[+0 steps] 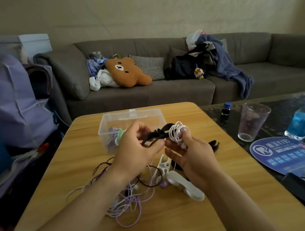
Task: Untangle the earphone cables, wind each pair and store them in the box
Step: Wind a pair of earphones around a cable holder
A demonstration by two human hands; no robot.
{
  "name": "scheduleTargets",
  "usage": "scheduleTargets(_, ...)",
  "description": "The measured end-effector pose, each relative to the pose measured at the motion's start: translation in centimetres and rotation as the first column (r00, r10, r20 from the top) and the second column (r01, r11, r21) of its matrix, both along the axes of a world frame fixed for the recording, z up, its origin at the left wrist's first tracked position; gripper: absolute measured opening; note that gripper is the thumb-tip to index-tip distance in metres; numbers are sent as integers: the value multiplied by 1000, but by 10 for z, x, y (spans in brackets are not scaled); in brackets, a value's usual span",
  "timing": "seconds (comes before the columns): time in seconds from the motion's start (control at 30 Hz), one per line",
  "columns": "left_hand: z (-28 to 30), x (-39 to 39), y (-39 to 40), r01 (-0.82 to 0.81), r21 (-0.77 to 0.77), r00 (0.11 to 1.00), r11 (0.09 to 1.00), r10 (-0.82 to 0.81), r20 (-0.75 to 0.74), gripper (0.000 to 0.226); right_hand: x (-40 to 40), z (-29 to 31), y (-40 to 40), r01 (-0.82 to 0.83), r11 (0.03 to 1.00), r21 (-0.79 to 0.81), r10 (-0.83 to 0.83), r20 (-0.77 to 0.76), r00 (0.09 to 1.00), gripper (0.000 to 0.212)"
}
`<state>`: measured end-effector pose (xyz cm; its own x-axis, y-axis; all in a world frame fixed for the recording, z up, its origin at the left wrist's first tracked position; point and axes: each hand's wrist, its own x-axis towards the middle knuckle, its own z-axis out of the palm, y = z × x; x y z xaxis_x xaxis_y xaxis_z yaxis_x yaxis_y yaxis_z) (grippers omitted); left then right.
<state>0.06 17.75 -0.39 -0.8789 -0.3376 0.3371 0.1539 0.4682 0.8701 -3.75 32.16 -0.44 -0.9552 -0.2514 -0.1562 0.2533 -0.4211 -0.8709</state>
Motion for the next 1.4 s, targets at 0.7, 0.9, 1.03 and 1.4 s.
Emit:
scheduleTargets(0.7, -23, 51, -24, 61, 375, 977, 925, -133, 169, 15, 29, -19, -39, -224, 962, 157, 232, -30, 972, 41)
scheduleTargets(0.9, -21, 45, -26, 51, 429, 978, 902, -132, 161, 36, 31, -17, -37, -154, 937, 314, 235, -240, 942, 35)
scheduleTargets(1.03, -19, 45, -23, 124, 478, 977, 870, -192, 97, 21, 30, -23, -37, -112, 945, 307, 203, -283, 937, 31)
scheduleTargets(1.4, -17, 55, -10, 203, 236, 976, 950, -217, 32, 17, 27, -26, -34, 83, 863, 498, 188, -470, 862, 26)
